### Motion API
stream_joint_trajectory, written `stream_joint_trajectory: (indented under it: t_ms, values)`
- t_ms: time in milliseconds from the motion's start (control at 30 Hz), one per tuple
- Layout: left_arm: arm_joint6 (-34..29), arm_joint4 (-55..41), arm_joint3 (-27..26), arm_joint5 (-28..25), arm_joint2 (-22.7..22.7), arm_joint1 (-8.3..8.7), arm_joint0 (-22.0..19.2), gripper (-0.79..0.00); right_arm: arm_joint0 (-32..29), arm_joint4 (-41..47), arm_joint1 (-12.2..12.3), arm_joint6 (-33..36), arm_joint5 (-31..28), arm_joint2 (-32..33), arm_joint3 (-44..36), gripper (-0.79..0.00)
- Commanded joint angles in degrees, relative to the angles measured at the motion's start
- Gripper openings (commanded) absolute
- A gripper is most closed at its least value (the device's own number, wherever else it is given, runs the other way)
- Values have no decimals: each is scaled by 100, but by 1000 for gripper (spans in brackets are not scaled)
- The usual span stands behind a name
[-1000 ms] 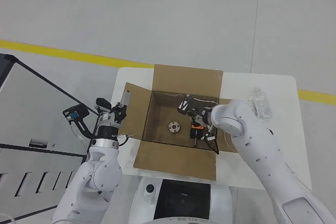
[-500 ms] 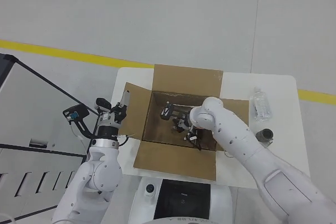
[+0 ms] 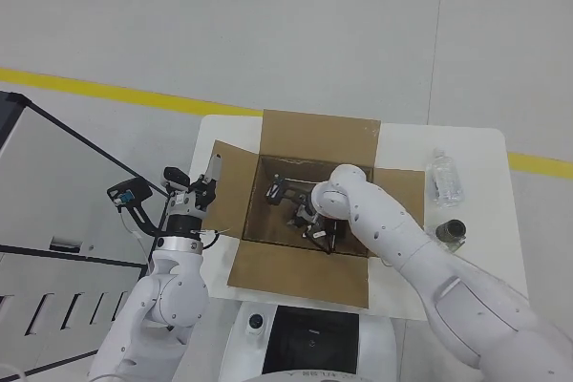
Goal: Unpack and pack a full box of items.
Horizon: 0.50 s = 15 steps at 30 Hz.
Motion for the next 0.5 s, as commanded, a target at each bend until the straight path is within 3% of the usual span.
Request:
stream_joint_trajectory:
  t_ms: [0, 67, 233, 467]
  values:
    - [0, 0, 0, -1, 0, 0, 1, 0, 15, -8, -26, 32, 57, -23, 76, -339]
    - [0, 0, 0, -1, 0, 0, 1, 0, 32, -34, -55, 61, 117, -55, 131, -394]
    - [0, 0, 0, -1, 0, 0, 1, 0, 91, -103, -114, 76, 246, -92, 260, -443]
    - [0, 0, 0, -1, 0, 0, 1, 0, 120, -123, -195, 10, 318, -131, 409, -434]
